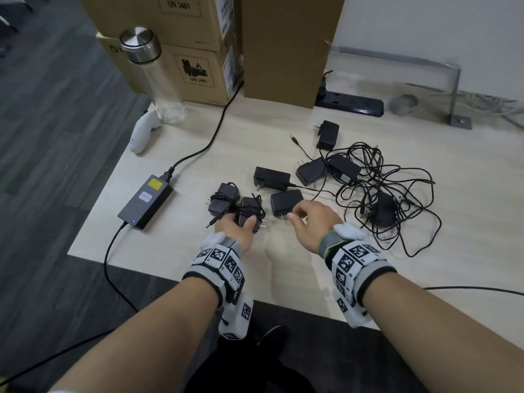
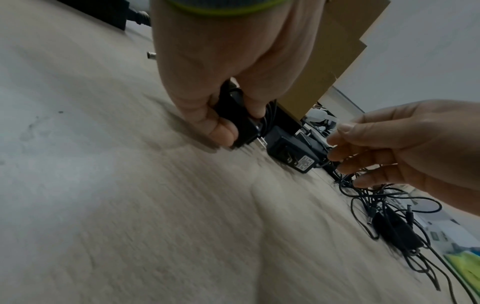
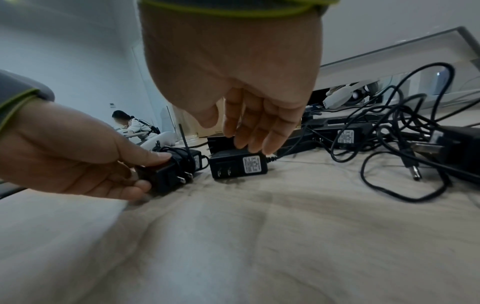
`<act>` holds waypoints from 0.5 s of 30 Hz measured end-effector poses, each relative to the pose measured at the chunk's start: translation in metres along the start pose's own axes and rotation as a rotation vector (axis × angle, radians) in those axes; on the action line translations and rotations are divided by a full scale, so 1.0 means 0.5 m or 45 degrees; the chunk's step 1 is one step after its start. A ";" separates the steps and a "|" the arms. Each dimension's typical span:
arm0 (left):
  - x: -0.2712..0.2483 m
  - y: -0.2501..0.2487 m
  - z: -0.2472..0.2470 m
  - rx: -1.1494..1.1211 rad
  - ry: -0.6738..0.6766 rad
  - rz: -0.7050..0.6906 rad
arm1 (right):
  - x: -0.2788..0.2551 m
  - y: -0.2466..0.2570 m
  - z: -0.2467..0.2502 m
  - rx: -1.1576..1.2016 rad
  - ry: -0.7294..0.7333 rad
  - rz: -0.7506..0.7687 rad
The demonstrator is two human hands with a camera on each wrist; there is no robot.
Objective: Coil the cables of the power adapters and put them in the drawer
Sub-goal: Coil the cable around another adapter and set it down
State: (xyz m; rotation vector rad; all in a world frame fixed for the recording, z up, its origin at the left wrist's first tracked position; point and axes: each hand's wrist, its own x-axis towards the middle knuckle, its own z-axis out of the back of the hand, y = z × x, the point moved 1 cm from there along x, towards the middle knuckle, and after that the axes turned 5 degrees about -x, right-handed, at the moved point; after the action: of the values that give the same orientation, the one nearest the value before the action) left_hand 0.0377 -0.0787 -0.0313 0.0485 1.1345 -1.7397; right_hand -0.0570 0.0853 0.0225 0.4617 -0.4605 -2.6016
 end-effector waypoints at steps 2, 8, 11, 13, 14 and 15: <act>-0.002 0.005 0.001 -0.005 -0.039 0.028 | -0.001 -0.006 -0.009 0.005 -0.020 0.015; -0.002 0.017 -0.003 -0.176 -0.072 0.067 | -0.009 -0.020 -0.024 -0.039 -0.037 0.013; -0.021 -0.006 0.013 -0.087 -0.188 -0.006 | -0.008 -0.020 -0.024 -0.048 -0.020 -0.005; -0.041 -0.039 0.026 -0.130 -0.249 -0.167 | -0.009 -0.020 -0.021 -0.042 -0.022 -0.009; -0.051 -0.056 0.031 -0.138 -0.254 -0.249 | -0.010 -0.022 -0.018 -0.043 -0.025 -0.009; -0.055 -0.070 0.031 -0.125 -0.234 -0.332 | -0.011 -0.025 -0.015 -0.046 -0.023 -0.012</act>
State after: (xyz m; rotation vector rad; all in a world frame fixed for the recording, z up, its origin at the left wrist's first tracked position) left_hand 0.0316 -0.0687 0.0145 -0.3263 1.1265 -1.8697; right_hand -0.0538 0.0967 0.0123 0.4293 -0.4181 -2.6207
